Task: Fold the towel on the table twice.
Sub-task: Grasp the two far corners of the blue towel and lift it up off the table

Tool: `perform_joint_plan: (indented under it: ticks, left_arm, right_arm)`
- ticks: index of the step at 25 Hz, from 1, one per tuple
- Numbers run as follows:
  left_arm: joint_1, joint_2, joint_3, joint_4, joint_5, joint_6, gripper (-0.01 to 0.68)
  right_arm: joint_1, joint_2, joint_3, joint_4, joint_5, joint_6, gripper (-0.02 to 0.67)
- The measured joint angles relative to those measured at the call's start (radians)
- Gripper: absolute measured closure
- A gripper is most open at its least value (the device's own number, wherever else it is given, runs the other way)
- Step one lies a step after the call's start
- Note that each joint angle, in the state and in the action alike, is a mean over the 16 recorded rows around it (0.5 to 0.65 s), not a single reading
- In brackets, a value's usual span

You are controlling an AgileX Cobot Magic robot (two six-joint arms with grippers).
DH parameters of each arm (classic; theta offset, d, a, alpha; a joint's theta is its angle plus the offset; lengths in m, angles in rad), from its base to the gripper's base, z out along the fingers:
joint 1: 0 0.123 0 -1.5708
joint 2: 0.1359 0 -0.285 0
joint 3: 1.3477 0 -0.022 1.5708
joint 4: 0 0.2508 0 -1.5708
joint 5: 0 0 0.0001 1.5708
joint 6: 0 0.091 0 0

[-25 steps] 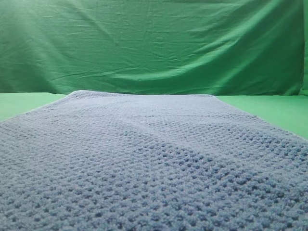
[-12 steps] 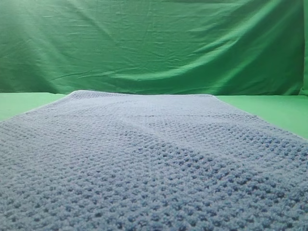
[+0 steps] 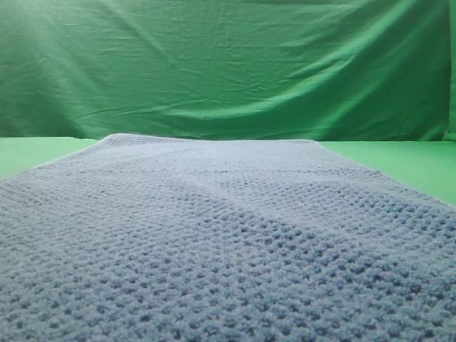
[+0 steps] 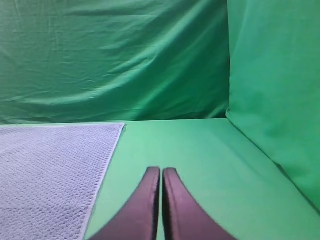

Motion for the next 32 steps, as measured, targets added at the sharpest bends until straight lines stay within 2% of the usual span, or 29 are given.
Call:
perform_joint_plan:
  ticks: [6, 17, 26, 32]
  left_arm:
    - [0.0, 0.013, -0.103, 0.021, 0.128, -0.061, 0.608]
    - [0.0, 0.114, -0.362, 0.081, 0.448, -0.115, 0.608]
    - [-0.008, 0.196, -0.462, 0.089, 0.547, -0.112, 0.608]
    - [-0.04, 0.323, -0.554, 0.095, 0.673, -0.108, 0.608]
  right_arm:
    - [0.003, 0.005, -0.051, 0.025, 0.008, 0.061, 0.649]
    - [0.01, 0.085, -0.272, 0.037, 0.208, 0.119, 0.649]
    - [0.01, 0.197, -0.41, 0.027, 0.346, 0.059, 0.649]
    - [0.03, 0.355, -0.53, 0.021, 0.49, -0.024, 0.649]
